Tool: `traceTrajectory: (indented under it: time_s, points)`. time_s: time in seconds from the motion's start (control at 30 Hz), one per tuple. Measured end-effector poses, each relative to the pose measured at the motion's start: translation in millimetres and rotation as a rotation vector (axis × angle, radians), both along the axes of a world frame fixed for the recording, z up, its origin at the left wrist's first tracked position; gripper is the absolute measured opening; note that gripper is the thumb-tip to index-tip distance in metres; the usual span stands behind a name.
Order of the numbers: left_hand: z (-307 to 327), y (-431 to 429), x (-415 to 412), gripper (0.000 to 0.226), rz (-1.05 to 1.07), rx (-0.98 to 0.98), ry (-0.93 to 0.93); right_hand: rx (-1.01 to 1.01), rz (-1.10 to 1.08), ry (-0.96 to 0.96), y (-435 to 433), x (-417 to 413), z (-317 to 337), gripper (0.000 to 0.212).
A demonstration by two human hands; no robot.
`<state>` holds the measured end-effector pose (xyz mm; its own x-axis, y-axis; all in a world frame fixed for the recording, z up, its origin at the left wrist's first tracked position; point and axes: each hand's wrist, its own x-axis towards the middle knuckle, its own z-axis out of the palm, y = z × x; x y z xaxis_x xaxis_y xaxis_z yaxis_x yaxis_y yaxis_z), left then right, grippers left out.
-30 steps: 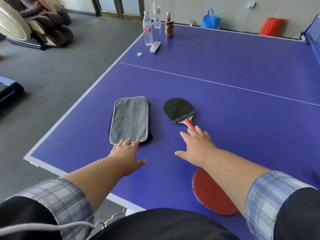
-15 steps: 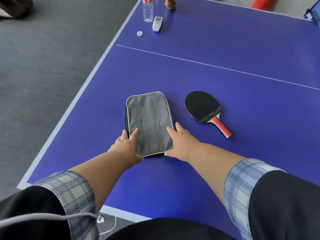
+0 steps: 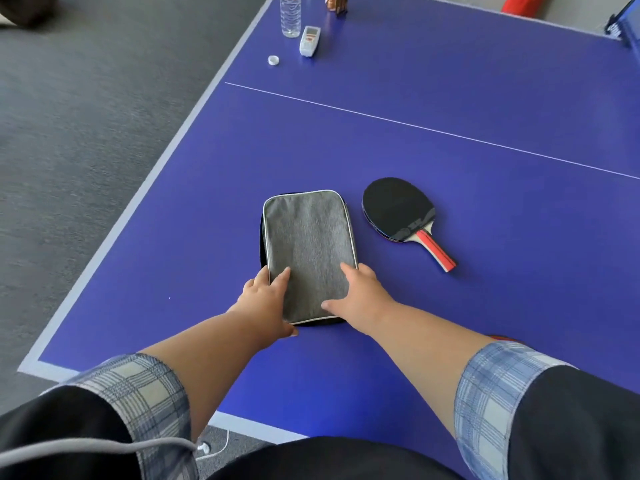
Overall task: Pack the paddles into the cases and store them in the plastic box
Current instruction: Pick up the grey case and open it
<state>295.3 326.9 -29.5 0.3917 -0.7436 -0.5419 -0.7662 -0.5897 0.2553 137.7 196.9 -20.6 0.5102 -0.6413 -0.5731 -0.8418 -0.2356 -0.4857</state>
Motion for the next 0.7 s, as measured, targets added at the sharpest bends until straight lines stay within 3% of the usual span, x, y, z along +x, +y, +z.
traceTrajectory:
  time_s: [0.23,0.37,0.5,0.6,0.7]
  points:
    - [1.2,23.8,-57.8,0.127,-0.022,-0.017,0.02,0.038,0.043,-0.017,23.9,-72.5,9.1,0.1]
    - [-3.4,51.0,-89.4,0.13,-0.021,0.042,0.002,0.094,0.167,0.035,47.9,-110.0,5.9,0.112]
    - [-4.2,64.2,-107.1,0.135,-0.013,0.107,-0.014,0.03,0.327,0.12,57.8,-128.9,1.1,0.124]
    - [7.6,60.7,-118.0,0.128,0.213,-0.011,0.104,0.052,0.362,0.134,57.7,-135.1,2.0,0.127]
    - [24.9,49.9,-129.0,0.094,0.568,-0.382,0.294,0.096,0.363,0.108,58.5,-140.9,6.0,0.129]
